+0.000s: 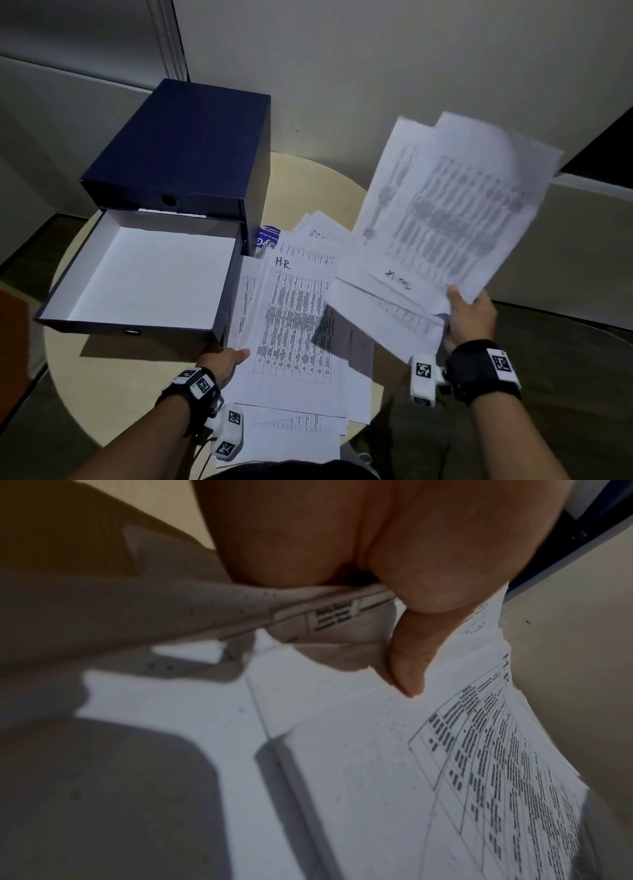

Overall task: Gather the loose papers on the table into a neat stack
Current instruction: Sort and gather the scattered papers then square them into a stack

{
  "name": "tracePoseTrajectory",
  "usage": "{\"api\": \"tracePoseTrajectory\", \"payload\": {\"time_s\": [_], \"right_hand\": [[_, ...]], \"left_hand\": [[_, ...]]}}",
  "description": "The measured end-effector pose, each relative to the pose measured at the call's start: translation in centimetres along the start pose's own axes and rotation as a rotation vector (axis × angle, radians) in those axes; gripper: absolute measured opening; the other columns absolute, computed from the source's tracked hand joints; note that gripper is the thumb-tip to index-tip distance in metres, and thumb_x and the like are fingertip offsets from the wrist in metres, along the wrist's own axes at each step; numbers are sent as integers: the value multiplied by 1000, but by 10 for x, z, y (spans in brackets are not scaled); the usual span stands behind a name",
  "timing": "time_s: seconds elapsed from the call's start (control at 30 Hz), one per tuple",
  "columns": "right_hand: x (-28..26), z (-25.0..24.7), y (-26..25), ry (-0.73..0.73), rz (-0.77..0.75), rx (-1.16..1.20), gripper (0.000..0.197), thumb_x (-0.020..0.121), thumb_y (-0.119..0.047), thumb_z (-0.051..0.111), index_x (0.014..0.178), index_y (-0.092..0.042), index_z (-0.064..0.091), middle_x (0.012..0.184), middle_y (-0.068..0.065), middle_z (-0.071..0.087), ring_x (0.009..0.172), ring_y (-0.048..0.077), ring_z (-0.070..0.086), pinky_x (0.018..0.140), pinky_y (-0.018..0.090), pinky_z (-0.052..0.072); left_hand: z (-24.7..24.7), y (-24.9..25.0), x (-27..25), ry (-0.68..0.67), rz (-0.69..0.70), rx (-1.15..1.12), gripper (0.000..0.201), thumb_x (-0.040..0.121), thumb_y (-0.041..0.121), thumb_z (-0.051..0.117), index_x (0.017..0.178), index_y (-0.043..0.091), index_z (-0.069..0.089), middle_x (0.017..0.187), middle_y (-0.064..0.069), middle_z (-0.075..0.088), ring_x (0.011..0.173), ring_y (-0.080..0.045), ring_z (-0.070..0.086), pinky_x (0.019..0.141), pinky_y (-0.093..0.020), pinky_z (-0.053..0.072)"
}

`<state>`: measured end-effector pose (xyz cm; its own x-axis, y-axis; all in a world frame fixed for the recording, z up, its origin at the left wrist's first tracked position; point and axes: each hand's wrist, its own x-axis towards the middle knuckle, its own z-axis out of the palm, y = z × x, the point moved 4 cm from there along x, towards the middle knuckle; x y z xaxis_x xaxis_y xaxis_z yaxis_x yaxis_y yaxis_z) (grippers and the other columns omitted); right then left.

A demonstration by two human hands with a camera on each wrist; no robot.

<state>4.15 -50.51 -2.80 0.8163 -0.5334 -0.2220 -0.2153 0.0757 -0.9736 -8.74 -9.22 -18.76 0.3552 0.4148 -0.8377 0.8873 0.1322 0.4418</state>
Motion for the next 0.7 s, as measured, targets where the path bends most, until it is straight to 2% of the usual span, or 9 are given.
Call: {"api": "tracePoseTrajectory", "payload": {"time_s": [0.13, 0.17, 0.2, 0.23, 0.33, 0.43, 0.53, 0.63, 0.7], "right_hand": [[-35, 26, 46, -232, 22, -215, 22, 93, -7, 63, 112, -17, 65, 102, -3, 73, 93, 21, 71, 88, 49, 56], [-46, 32, 62, -294, 49, -289, 20, 93, -10, 63, 110, -20, 64, 103, -2, 74, 93, 21, 71, 87, 49, 57], [-57, 37, 81, -342, 88, -374, 21, 92, -15, 64, 111, -22, 62, 109, -1, 73, 94, 21, 71, 87, 48, 58], [-67, 41, 97, -379, 123, -470, 26, 91, -21, 64, 116, -24, 59, 117, 1, 70, 98, 23, 69, 88, 47, 57], [-92, 48, 138, -499, 225, -754, 50, 90, -32, 61, 136, -25, 43, 139, 4, 54, 102, 25, 64, 80, 37, 59], [-108, 56, 154, -595, 288, -885, 61, 91, -34, 57, 143, -13, 34, 137, 14, 53, 90, 25, 67, 66, 35, 61], [-107, 58, 151, -594, 257, -971, 63, 96, -32, 53, 150, -10, 29, 148, 13, 44, 119, 28, 58, 86, 32, 53], [-99, 51, 151, -606, 270, -1017, 64, 98, -34, 50, 151, -5, 29, 156, 11, 35, 137, 25, 43, 100, 25, 38], [-99, 50, 153, -629, 274, -1045, 65, 94, -39, 52, 149, -8, 35, 154, 8, 38, 134, 24, 45, 105, 29, 39]], "left_hand": [[3, 0, -6, -73, 7, -60, 69, 67, 35, 83, 118, -8, 64, 82, -18, 68, 75, -34, 63, 80, -42, 50], [5, 2, -5, -103, 35, -110, 76, 61, 43, 83, 120, -2, 66, 93, -19, 69, 110, -49, 57, 92, -48, 49], [6, 4, -5, -137, 73, -149, 86, 53, 55, 84, 121, 6, 67, 101, -16, 67, 90, -14, 44, 101, -49, 45], [7, 6, -5, -169, 96, -172, 99, 45, 68, 83, 124, 12, 66, 109, -12, 68, 101, -27, 63, 105, -47, 43], [10, 13, -19, -301, 147, -158, 104, 52, 79, 74, 135, 18, 55, 138, 2, 56, 131, -20, 51, 116, -40, 32], [11, 17, -28, -209, 306, 161, 111, 53, 70, 80, 147, 29, 38, 142, 1, 55, 126, -23, 55, 108, -37, 42], [13, 22, -51, -235, 374, 74, 105, 55, 71, 79, 144, 30, 40, 143, 5, 52, 126, -21, 55, 108, -39, 41], [25, 28, -74, -374, 345, -41, 98, 78, 57, 70, 154, 26, 18, 150, 8, 39, 130, -14, 46, 114, -42, 29], [33, 33, -81, -330, 435, 52, 95, 85, 41, 71, 155, 17, 12, 145, 2, 48, 111, -12, 53, 100, -31, 43]]}}
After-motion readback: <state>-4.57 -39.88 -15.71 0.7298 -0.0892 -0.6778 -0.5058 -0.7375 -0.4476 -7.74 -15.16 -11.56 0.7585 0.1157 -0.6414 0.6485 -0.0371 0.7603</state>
